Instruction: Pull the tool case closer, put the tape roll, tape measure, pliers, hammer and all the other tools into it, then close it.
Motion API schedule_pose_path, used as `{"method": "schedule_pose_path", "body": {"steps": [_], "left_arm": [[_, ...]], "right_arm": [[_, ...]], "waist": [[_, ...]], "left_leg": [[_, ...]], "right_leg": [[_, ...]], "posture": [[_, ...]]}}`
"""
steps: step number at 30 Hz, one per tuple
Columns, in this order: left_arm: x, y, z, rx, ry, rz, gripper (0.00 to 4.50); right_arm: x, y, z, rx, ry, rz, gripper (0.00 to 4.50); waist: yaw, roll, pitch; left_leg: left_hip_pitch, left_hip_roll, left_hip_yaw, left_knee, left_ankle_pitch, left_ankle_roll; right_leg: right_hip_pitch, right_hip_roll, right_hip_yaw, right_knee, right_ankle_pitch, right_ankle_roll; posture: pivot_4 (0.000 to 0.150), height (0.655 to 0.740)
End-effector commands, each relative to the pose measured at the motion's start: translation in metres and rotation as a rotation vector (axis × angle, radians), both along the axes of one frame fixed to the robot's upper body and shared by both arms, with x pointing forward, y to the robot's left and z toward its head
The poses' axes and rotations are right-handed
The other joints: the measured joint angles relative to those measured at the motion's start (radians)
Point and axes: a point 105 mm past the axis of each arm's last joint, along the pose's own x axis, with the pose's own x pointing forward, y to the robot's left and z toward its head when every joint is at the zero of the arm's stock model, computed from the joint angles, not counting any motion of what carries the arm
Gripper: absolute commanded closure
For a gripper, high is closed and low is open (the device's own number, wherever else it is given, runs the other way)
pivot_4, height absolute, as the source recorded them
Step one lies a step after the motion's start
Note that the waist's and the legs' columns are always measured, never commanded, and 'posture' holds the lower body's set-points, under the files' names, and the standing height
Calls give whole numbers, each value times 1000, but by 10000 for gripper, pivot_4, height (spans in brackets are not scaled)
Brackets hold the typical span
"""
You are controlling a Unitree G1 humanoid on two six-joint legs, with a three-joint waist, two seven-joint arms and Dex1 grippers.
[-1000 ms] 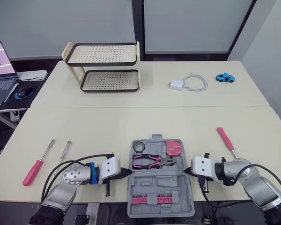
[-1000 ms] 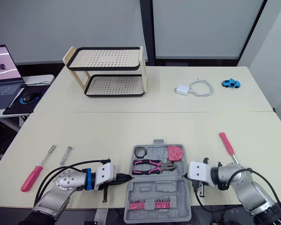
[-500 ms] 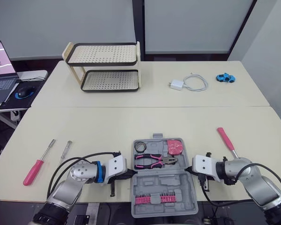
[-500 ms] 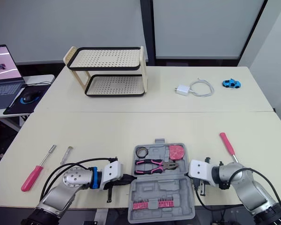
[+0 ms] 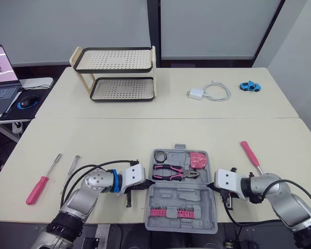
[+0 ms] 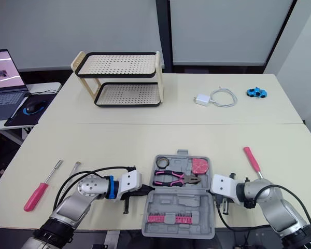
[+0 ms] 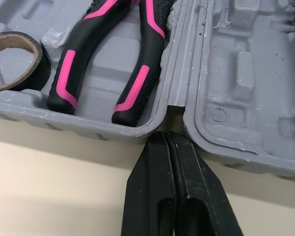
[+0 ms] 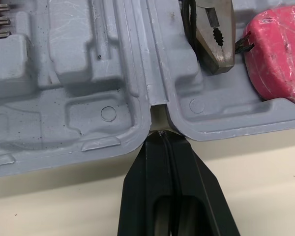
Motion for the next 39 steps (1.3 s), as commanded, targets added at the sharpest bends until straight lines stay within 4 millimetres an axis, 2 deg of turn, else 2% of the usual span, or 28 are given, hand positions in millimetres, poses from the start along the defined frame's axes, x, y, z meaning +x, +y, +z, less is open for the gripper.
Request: {"method": "schedule_pose_path", "body": {"steps": [1,21,39], "left_arm": [[2,-20,10,-47,-51,-51,44649],[20,-20,11,-31,-100,-26,44649],[31,-19,8,-22,-124,-9,44649]], "right_arm": [[0,21,7,50,-27,64,45000],[22,31,10,57,-59,61,45000],[31,34,11,54,-70,58,45000]], "waist": [[-1,0,0],[-2,0,0],[-3,0,0]], "left_leg": [[0,0,0,0,0,0],[0,0,0,0,0,0],[0,0,-1,0,0,0]], "right_leg": [[0,0,0,0,0,0],[0,0,0,0,0,0],[0,1,-1,1,0,0]], "posture": [[1500,7400],[1500,7400],[1500,7400]]}}
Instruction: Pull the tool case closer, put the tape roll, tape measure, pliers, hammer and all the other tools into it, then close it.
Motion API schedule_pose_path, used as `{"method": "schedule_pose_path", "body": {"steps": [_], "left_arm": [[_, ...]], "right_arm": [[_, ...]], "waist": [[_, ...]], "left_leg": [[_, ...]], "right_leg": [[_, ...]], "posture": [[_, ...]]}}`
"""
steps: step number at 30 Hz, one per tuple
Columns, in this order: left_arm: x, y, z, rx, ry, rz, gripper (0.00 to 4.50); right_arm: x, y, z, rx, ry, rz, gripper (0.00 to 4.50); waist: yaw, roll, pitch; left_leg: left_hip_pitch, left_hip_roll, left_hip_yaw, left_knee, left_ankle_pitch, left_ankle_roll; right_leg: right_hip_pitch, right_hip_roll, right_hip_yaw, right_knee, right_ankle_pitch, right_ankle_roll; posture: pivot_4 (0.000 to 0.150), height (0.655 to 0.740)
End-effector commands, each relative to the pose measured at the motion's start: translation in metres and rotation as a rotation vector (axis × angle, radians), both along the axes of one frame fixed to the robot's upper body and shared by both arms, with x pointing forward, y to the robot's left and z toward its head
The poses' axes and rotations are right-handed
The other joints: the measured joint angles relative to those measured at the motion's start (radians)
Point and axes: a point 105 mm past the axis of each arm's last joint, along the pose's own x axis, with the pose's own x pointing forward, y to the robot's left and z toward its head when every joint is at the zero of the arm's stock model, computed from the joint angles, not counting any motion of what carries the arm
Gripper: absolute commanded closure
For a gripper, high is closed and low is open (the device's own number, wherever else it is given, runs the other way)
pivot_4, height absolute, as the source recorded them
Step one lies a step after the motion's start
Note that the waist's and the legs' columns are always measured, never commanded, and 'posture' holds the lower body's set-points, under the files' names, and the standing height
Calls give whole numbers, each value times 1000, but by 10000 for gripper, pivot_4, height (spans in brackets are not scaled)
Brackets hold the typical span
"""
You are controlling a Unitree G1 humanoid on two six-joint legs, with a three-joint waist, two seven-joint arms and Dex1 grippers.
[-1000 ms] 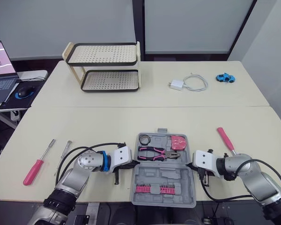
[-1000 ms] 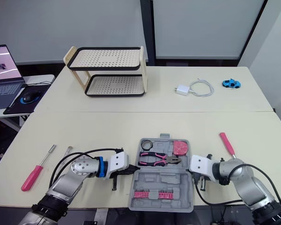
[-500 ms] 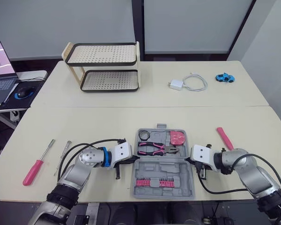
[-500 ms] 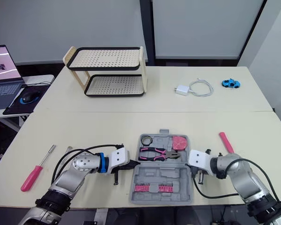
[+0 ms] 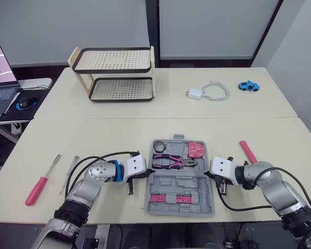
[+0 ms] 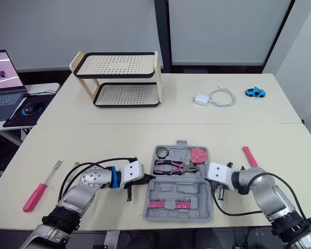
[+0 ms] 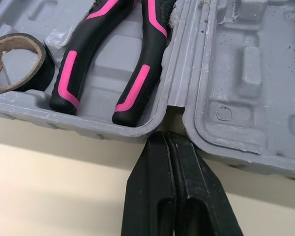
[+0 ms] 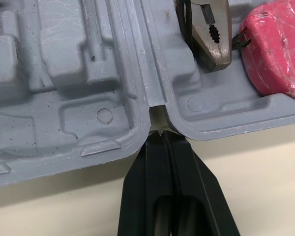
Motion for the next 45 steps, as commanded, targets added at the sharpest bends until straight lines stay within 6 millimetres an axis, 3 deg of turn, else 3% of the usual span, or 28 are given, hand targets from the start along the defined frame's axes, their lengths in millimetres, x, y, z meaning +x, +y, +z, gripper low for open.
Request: {"method": "schedule_pose_path", "body": {"steps": [1,17,36,45], "left_arm": [[0,-19,4,-33,-34,-44,44649],[-4,-16,0,-29,-19,-44,44649],[-6,13,-2,17,12,29,44649],[-9,10,-1,6,19,30,44649]], "right_arm": [[-2,26,6,55,-29,88,45000],[-1,29,5,54,-25,94,45000],[-6,-9,12,-9,-43,2,45000],[-2,-3,12,7,-49,5,45000]], "waist": [[0,0,0],[-1,0,-2],[-1,1,-2],[-1,1,-2]], "left_leg": [[0,0,0,0,0,0],[0,0,0,0,0,0],[0,0,-1,-1,0,0],[0,0,-1,-1,0,0]], "right_leg": [[0,0,0,0,0,0],[0,0,0,0,0,0],[-1,0,0,0,0,0],[-1,0,0,0,0,0]], "posture": [[1500,7400],[1500,7400],[1500,7400],[1500,7400]]}}
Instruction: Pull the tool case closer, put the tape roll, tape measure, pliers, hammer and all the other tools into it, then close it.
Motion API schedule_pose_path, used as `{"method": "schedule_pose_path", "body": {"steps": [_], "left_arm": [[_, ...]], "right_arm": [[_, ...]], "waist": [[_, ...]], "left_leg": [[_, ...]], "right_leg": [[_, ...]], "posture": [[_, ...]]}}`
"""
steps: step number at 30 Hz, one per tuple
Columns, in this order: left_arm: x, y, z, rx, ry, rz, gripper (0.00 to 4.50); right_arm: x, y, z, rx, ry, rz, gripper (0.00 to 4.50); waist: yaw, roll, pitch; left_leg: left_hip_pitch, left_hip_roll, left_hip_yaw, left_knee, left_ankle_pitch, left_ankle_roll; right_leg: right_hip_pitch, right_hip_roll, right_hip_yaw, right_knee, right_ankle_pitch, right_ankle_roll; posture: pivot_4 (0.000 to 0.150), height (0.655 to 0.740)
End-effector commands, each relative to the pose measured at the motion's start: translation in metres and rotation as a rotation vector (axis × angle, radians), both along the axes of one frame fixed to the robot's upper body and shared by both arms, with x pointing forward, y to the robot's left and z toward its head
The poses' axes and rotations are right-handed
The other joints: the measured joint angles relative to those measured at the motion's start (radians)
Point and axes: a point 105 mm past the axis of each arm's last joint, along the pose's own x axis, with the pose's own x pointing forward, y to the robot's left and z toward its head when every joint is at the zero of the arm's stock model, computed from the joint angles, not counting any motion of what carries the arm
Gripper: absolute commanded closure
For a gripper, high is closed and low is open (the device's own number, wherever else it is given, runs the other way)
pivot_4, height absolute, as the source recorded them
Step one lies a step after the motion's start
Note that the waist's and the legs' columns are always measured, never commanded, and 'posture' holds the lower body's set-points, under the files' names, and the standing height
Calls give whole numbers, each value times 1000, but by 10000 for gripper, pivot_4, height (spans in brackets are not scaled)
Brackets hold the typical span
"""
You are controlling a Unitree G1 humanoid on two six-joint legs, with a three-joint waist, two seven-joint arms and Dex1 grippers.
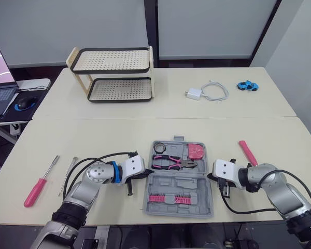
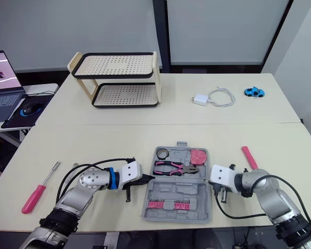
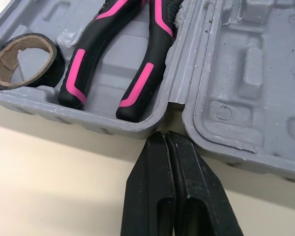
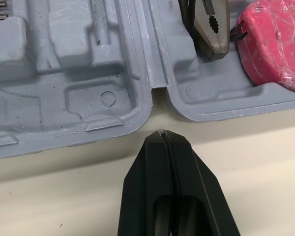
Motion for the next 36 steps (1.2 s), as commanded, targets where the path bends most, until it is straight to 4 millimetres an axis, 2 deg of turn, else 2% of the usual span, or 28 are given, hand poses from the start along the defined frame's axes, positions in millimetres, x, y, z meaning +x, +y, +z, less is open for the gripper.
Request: {"method": "schedule_pose_path", "body": {"steps": [1,9,15,31,33,36], "left_arm": [[-5,0,-1,5,8,-4,44649],[-8,-4,-1,-5,12,-5,44649],[-7,-4,-1,-2,11,-5,44649],[-3,30,8,32,18,80,44649],[-3,35,12,33,14,95,44649],[-1,51,28,17,-9,138,44649]], "right_arm": [[5,9,9,26,-37,19,45000],[11,17,8,36,-41,31,45000],[13,16,8,32,-41,35,45000],[7,-14,15,-11,-50,-20,45000],[6,-16,20,-11,-65,-22,45000],[3,-24,36,-10,-104,-31,45000]], "waist": [[0,0,0],[-1,0,0],[-1,0,0],[-1,0,0],[-1,0,0],[-1,0,1]], "left_leg": [[0,0,0,0,0,0],[0,0,0,0,0,0],[0,0,0,0,0,0],[0,0,0,0,0,0],[0,0,0,0,0,0],[-1,1,0,0,0,0]], "right_leg": [[0,0,0,0,0,0],[0,0,0,0,0,0],[0,0,0,0,0,0],[0,0,0,0,0,0],[-1,0,0,0,0,0],[-1,0,0,0,0,0]], "posture": [[1500,7400],[1500,7400],[1500,7400],[1500,7400],[1500,7400],[1500,7400]]}}
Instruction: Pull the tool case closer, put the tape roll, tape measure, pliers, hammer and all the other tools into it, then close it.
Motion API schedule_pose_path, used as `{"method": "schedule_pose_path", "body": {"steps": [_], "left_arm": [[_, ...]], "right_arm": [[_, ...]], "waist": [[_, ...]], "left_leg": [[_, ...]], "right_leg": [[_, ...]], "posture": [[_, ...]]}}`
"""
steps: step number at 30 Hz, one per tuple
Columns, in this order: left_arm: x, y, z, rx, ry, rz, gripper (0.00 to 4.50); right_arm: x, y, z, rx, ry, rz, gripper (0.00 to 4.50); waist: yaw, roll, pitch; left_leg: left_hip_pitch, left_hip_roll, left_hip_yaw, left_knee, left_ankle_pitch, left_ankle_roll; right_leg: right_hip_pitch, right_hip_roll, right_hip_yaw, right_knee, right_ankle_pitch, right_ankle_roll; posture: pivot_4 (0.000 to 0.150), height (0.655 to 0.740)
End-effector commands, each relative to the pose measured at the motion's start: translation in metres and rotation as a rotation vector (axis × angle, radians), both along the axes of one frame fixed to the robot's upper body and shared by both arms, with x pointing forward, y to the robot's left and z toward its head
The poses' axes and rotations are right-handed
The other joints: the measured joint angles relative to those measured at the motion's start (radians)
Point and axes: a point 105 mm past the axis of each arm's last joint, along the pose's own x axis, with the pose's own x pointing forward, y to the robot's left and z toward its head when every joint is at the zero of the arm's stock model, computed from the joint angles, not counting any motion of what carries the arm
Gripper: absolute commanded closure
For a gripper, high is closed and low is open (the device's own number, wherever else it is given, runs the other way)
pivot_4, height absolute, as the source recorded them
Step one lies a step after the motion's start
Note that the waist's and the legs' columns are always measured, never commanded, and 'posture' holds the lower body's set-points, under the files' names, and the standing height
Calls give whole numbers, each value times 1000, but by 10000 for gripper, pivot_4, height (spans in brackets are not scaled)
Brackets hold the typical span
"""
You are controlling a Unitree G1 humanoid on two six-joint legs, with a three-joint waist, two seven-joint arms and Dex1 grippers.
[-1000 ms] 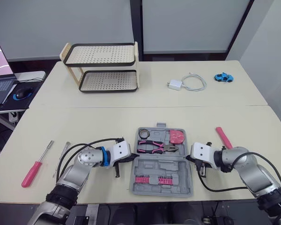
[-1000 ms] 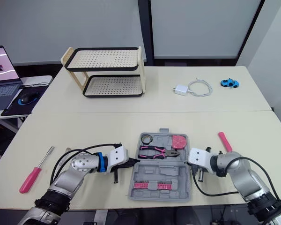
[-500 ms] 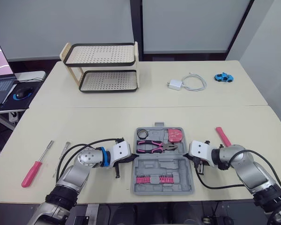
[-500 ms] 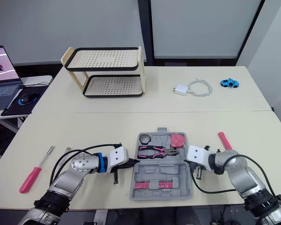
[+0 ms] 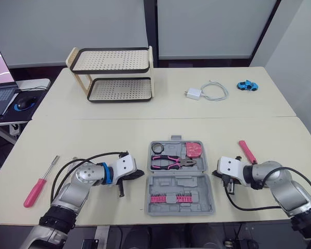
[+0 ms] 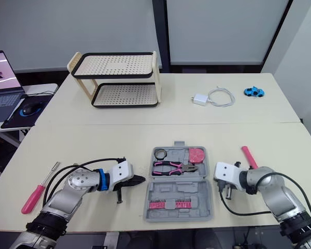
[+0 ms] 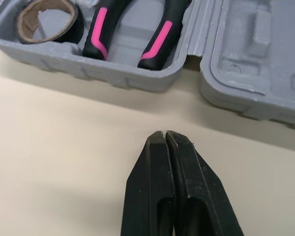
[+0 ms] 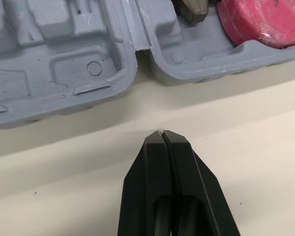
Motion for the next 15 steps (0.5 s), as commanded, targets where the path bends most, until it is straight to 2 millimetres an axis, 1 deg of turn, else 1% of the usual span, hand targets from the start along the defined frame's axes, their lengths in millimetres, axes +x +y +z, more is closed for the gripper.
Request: {"method": "schedule_pose_path", "body": {"steps": [1,3,4,5,6,9,12,13,15], "left_arm": [[6,19,26,-22,-55,53,44649],[5,32,40,-43,-64,79,44649],[3,50,54,-48,-72,112,44649],[1,62,63,-51,-78,131,44649],[-1,79,73,-44,-84,170,44649],[-7,124,93,-7,-98,282,44649],[-13,158,103,25,-119,371,38661],[-15,164,104,30,-121,385,35667],[-19,184,109,33,-136,459,29647]], "right_arm": [[0,-8,28,7,-82,-3,45000],[-3,-15,40,10,-109,-12,45000],[-9,-24,52,18,-125,-23,45000],[-14,-30,61,22,-135,-27,45000],[-20,-38,69,19,-139,-37,45000],[-34,-63,87,-6,-138,-82,45000],[-41,-84,101,-27,-141,-130,45000],[-43,-88,103,-32,-141,-138,45000],[-46,-100,110,-38,-149,-173,45000]], "waist": [[1,0,1],[2,0,1],[2,0,1],[2,0,1],[2,0,1],[2,0,2],[1,0,2],[1,0,1],[1,0,2]], "left_leg": [[-1,0,0,0,0,0],[-1,0,0,0,0,0],[-1,0,-1,0,0,0],[-1,0,-1,0,0,0],[-1,1,-1,0,0,0],[-2,1,-1,-1,0,0],[-1,0,0,-1,0,1],[0,0,1,-1,0,1],[1,0,1,-1,0,1]], "right_leg": [[0,0,0,0,0,0],[0,0,0,0,0,0],[0,0,0,0,0,0],[0,0,0,0,0,0],[0,-1,0,0,0,0],[0,0,-1,-3,0,0],[2,0,-1,-5,0,0],[2,0,0,-5,0,0],[3,0,0,-5,0,0]], "posture": [[1500,7400],[1500,7400],[1500,7400],[1500,7400],[1500,7400],[1500,7400],[1500,7400],[1500,7400],[1500,7400]]}}
